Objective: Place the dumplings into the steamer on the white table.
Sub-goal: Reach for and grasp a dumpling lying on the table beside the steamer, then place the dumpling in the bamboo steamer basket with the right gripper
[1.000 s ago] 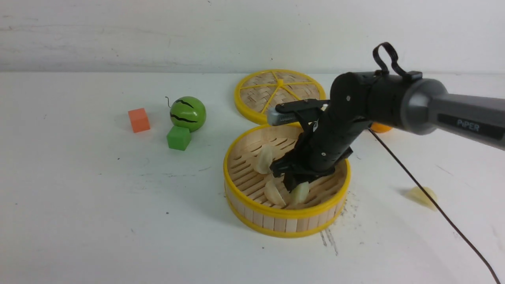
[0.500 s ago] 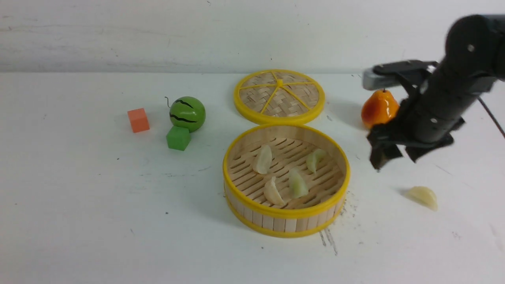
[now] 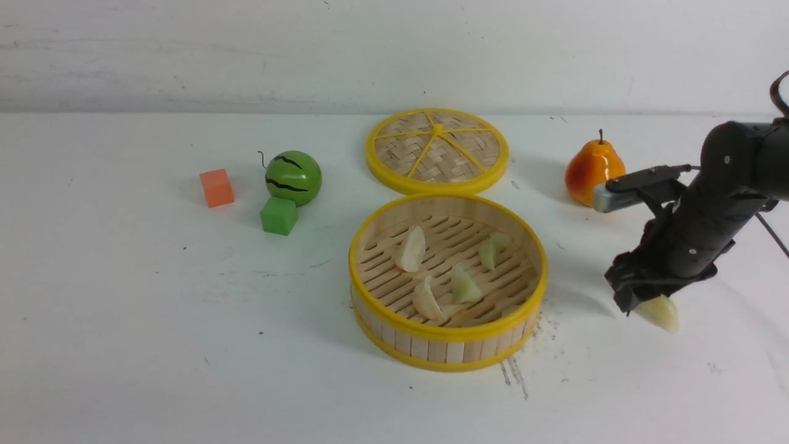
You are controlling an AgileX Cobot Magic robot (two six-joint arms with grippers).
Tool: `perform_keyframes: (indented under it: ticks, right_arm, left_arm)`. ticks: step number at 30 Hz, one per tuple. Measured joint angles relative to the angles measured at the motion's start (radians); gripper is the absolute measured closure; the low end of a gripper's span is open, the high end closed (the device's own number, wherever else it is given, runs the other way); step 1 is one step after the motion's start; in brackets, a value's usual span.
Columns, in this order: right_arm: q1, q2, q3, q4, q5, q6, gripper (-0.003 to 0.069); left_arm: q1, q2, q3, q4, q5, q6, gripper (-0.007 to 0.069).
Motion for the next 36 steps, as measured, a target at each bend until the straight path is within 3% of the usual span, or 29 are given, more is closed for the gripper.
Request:
perform_keyframes:
  ticks: [6,10,12,14,21,23,29,36]
  right_arm:
    - [0.000,0.010,0.001,-0.076,0.001,0.000,0.0183]
    - [0.000,0.010,0.001,-0.078,0.016,0.009,0.0239]
    - [0.000,0.010,0.001,-0.078,0.042,0.010,0.0364]
    - [0.000,0.009,-0.004,-0.078,0.071,0.011,0.0426]
    - [0.077,-0.041,-0.127,0.012,0.194,0.011,0.0415]
    - [0.157,-0.061,-0.208,0.069,0.192,0.011,0.0415]
    - [0.356,0.027,-0.336,0.105,0.012,0.118,0.0415]
    - [0.390,0.180,-0.371,0.028,-0.094,0.277,0.0415]
  left_arm:
    - [0.000,0.000,0.000,0.000,0.031,0.000,0.0603]
    - [0.000,0.000,0.000,0.000,0.032,0.000,0.0599]
    - [0.000,0.000,0.000,0.000,0.034,0.000,0.0596]
    - [0.000,0.000,0.000,0.000,0.034,0.000,0.0596]
    - [0.000,0.000,0.000,0.000,0.035,0.013,0.0589]
    - [0.000,0.000,0.000,0.000,0.033,0.020,0.0587]
    - [0.000,0.000,0.000,-0.013,0.043,0.022,0.0587]
    - [0.000,-0.040,0.036,-0.027,0.081,0.022,0.0587]
